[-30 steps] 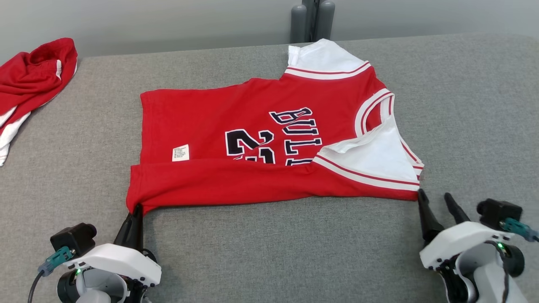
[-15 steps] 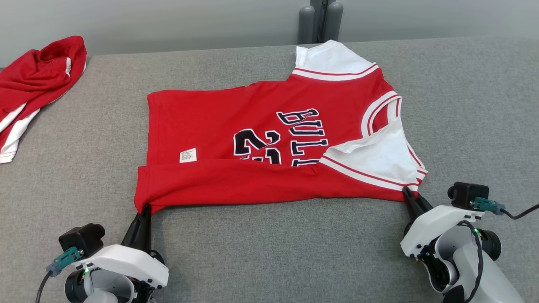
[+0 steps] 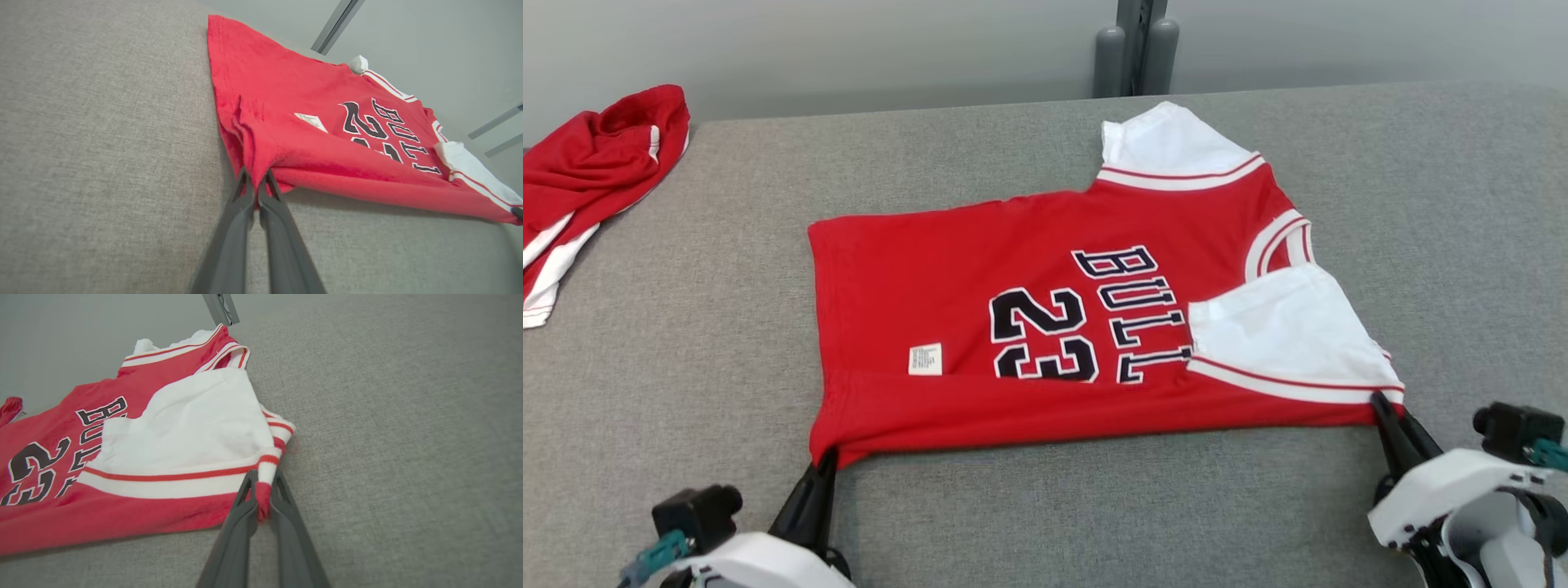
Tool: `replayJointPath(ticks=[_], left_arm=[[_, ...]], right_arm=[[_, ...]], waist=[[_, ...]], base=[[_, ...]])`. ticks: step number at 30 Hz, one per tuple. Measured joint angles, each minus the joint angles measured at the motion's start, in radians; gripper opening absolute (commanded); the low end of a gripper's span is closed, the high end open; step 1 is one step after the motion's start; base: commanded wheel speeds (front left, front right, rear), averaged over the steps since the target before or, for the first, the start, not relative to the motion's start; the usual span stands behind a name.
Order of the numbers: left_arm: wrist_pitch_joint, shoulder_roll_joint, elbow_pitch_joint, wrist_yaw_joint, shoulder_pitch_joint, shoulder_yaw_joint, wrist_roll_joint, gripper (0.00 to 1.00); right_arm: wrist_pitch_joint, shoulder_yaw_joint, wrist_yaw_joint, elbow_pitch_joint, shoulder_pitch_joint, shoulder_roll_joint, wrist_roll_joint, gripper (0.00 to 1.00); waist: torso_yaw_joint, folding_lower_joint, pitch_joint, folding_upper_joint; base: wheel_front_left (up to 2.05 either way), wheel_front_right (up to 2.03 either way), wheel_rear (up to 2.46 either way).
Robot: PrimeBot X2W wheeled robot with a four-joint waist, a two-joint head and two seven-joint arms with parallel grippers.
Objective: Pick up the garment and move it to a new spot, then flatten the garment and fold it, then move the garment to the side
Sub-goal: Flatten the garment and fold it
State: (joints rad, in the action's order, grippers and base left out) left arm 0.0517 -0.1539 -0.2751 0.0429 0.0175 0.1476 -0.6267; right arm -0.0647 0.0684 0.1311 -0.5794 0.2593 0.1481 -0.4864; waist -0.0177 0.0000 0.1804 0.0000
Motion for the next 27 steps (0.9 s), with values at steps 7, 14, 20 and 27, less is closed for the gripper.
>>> replayJointPath(ticks=[7,14,20,27], left_arm=[[-0.059,-0.01,0.119,-0.037,-0.14,0.021,-0.002,0.0],[-0.104,-0.014,0.16,-0.062,-0.196,0.035,-0.009,0.0],[-0.109,-0.017,0.158,-0.063,-0.196,0.038,-0.01,1.0],[-0.099,-0.051,0.185,-0.078,-0.217,0.007,-0.012,1.0]], right_arm=[[0.065,-0.073,0.0,0.198,-0.166,-0.005,0.014,0.0],[0.138,-0.153,0.0,0.312,-0.267,-0.057,0.04,0.0],[0.163,-0.175,0.0,0.346,-0.29,-0.074,0.053,0.07],[0.188,-0.223,0.0,0.402,-0.341,-0.081,0.053,1.0]], waist=[[-0.013,0.0,-0.004,0.0],[-0.014,0.0,-0.013,0.0],[-0.015,0.0,-0.017,0.0],[-0.013,0.0,-0.019,0.0]], base=[[0.0,0.0,0.0],[0.0,0.0,0.0],[0.0,0.0,0.0],[0.0,0.0,0.0]])
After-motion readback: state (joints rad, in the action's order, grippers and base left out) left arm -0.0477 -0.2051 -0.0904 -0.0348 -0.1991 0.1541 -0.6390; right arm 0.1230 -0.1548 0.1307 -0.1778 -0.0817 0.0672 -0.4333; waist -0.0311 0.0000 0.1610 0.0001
